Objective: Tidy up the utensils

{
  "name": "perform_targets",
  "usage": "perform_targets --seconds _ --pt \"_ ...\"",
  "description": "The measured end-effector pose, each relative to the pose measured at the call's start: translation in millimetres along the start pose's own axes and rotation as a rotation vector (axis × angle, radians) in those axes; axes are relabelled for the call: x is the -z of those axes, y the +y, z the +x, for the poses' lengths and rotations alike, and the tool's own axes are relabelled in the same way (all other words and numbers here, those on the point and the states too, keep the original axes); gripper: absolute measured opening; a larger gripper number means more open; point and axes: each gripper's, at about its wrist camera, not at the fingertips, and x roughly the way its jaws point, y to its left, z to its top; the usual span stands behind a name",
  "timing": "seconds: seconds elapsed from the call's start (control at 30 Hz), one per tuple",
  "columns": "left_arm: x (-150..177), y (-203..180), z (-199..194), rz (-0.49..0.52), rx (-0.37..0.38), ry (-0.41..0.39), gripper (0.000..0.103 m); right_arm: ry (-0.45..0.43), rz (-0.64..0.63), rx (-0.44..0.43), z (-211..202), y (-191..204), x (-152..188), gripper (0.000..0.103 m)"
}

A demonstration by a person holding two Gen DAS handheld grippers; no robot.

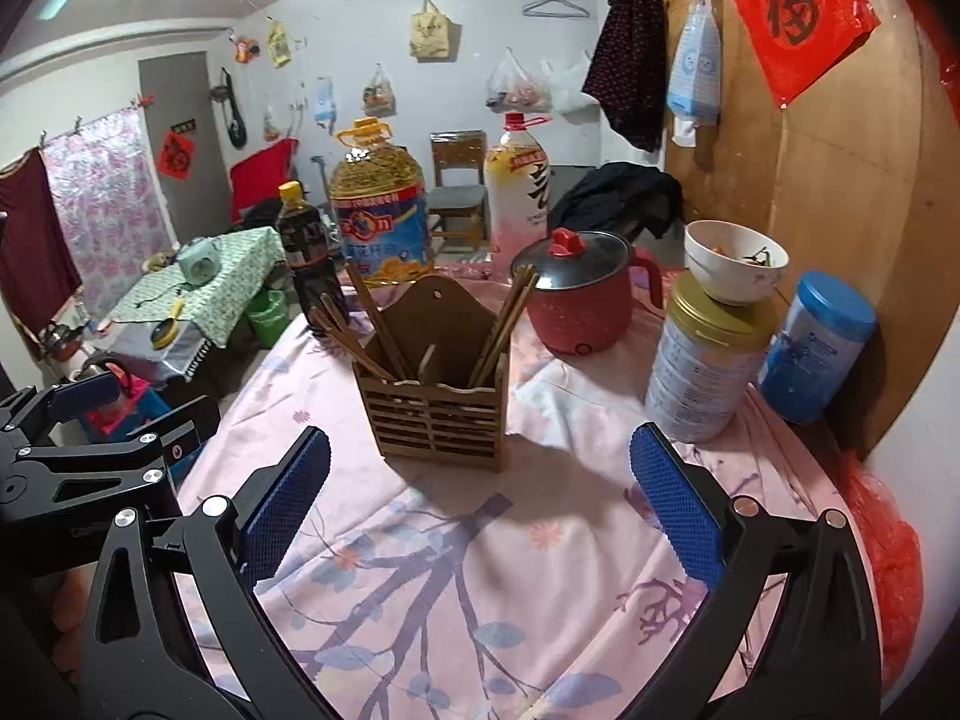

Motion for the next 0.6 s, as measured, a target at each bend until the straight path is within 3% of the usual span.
perform_targets --seconds 0.13,0.6 --pt "1.0 4.3 1.2 -0.018 0.019 -0.001 0.097 0.004 0.000 0.008 -1.6 1.5 -1.5 0.097" --pt "2.4 7.7 6.1 -0.042 -0.027 0.009 0.097 0.010 -0.013 -0.019 5.7 3.2 -2.6 0.097"
